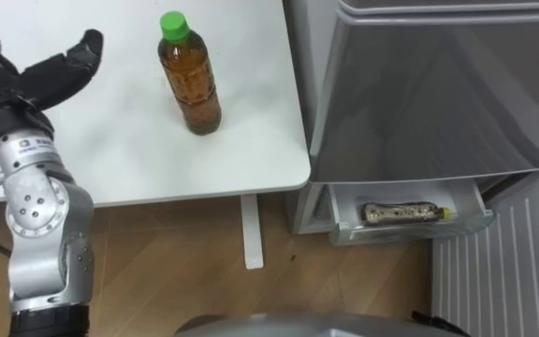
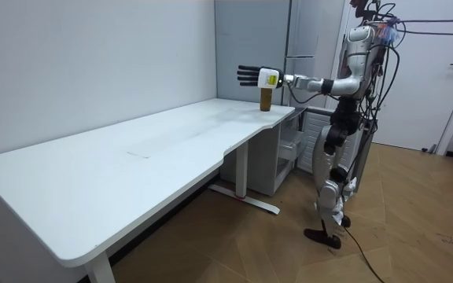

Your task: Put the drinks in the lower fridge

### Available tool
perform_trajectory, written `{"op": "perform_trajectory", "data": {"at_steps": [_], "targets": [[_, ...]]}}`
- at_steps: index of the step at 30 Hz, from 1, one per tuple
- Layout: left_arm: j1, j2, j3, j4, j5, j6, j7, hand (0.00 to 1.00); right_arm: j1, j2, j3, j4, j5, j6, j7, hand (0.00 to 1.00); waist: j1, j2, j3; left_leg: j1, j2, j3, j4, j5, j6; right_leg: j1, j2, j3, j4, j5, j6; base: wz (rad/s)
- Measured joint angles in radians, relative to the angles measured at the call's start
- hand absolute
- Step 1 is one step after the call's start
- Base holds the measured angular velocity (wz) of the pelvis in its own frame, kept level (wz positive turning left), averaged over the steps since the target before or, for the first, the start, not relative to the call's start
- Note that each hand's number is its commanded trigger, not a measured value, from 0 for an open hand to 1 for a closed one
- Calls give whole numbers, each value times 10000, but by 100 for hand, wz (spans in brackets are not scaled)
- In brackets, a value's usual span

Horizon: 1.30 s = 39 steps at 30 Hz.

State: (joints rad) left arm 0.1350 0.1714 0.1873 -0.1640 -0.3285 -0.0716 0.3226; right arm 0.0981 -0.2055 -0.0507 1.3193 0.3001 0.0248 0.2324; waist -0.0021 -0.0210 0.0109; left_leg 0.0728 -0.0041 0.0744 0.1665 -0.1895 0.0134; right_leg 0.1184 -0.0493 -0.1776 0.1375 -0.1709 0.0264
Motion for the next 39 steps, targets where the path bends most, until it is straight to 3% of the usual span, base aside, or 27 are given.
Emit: {"op": "perform_trajectory", "data": {"at_steps": [6,11,19,28,39], "targets": [[0,-3,65,316,-137,508,-848,0,61,-27,-309,-19,1,195,111,0,-10,60,-23,-13,12,59,17,-18,2,7,11,82,19,1,-1,-3],[0,-2,84,315,-164,712,-1458,0,356,-84,-533,-215,4,202,109,0,3,261,-120,13,16,65,33,-40,6,28,10,84,27,1,-1,0],[0,-2,277,315,-561,949,-2061,0,423,-98,-703,-351,1,268,102,0,-33,332,-101,48,59,102,52,-43,-4,21,36,108,125,1,-1,0],[0,-3,396,316,-998,1309,-2887,0,414,-66,-704,-487,1,605,101,0,-28,226,-60,53,71,215,53,-44,-4,10,42,219,140,1,-1,-3],[0,-3,328,482,-1186,1719,-3793,0,340,-67,-659,-482,-258,634,99,0,-23,192,-44,80,77,231,54,-44,-5,-6,53,262,140,1,-2,0]]}}
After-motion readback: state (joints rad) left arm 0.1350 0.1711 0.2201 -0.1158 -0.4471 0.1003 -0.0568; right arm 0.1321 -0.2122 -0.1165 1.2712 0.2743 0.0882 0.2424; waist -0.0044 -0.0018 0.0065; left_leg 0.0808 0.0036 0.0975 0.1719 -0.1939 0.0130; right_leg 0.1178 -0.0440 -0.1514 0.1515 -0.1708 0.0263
